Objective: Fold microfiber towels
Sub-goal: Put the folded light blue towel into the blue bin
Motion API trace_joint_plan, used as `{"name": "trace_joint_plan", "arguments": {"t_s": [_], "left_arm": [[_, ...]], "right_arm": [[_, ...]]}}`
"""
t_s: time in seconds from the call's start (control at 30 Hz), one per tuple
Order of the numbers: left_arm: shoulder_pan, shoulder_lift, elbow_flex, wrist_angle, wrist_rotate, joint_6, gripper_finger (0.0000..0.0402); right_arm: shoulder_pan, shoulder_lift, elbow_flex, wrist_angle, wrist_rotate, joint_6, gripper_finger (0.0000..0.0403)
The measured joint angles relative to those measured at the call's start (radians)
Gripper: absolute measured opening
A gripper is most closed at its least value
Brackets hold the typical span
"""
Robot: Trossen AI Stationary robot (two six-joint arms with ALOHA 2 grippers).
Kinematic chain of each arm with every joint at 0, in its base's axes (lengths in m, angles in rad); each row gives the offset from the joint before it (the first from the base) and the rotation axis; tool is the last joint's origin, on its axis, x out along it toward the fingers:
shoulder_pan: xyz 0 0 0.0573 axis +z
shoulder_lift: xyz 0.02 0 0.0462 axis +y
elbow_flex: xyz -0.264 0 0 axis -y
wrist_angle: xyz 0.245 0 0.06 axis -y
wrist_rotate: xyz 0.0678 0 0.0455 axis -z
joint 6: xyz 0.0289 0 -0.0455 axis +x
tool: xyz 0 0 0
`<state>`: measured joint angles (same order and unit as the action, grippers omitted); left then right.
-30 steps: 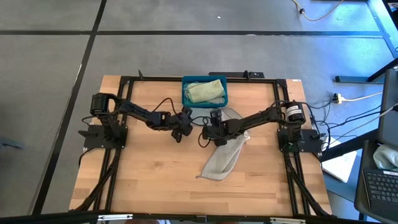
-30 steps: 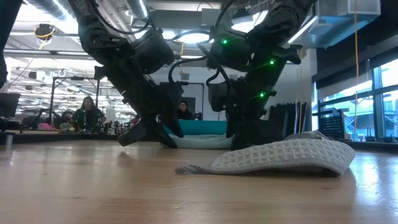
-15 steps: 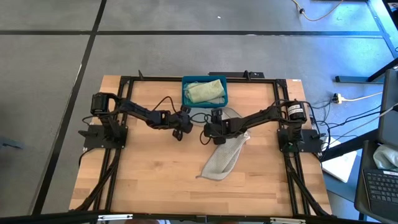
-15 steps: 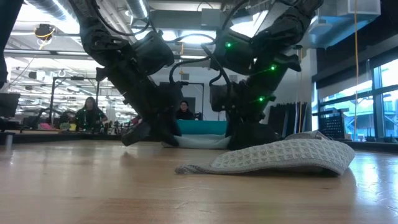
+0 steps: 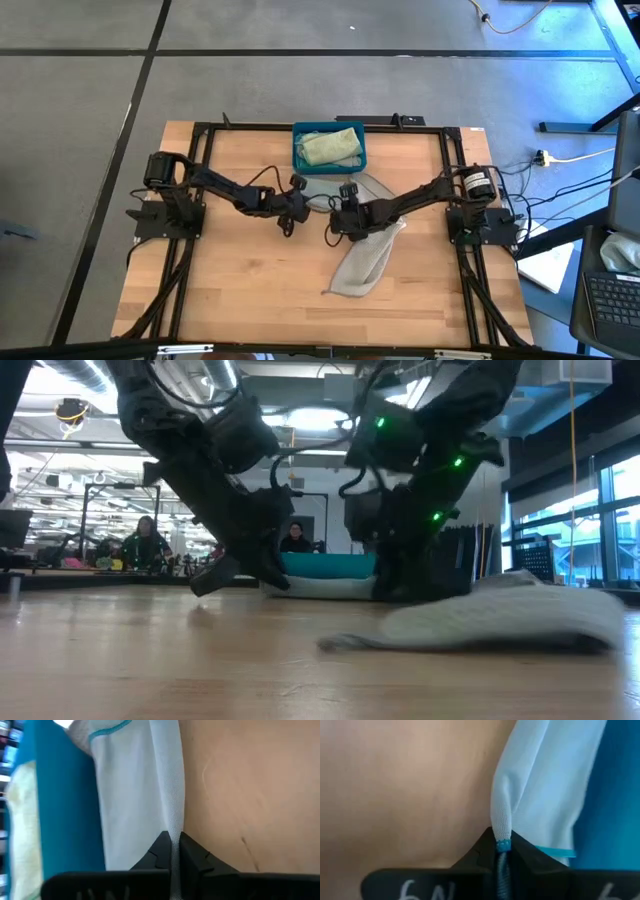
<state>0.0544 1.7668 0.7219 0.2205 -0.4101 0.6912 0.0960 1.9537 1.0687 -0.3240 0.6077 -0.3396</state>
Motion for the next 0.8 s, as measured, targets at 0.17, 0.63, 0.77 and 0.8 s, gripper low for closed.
{"name": "trace_joint_plan", "arguments": {"t_s": [0.17, 0.63, 0.77, 0.8], "left_arm": [[-0.057, -0.064, 0.003, -0.042, -0.127, 0.035, 0.0002], [0.129, -0.352, 0.103, -0.064, -0.126, 0.239, 0.0001], [0.240, -0.347, 0.148, -0.066, -0.030, 0.287, 0.0001], [0.265, -0.341, 0.155, -0.061, -0.005, 0.288, 0.0001]], "right_arm": [[0.040, -0.107, -0.001, -0.031, 0.049, 0.014, 0.0018], [-0.081, -0.364, 0.004, 0.012, 0.109, -0.166, 0.0018], [-0.177, -0.367, 0.003, 0.086, 0.077, -0.321, 0.0018], [-0.204, -0.367, 0.003, 0.110, 0.052, -0.360, 0.0018]]}}
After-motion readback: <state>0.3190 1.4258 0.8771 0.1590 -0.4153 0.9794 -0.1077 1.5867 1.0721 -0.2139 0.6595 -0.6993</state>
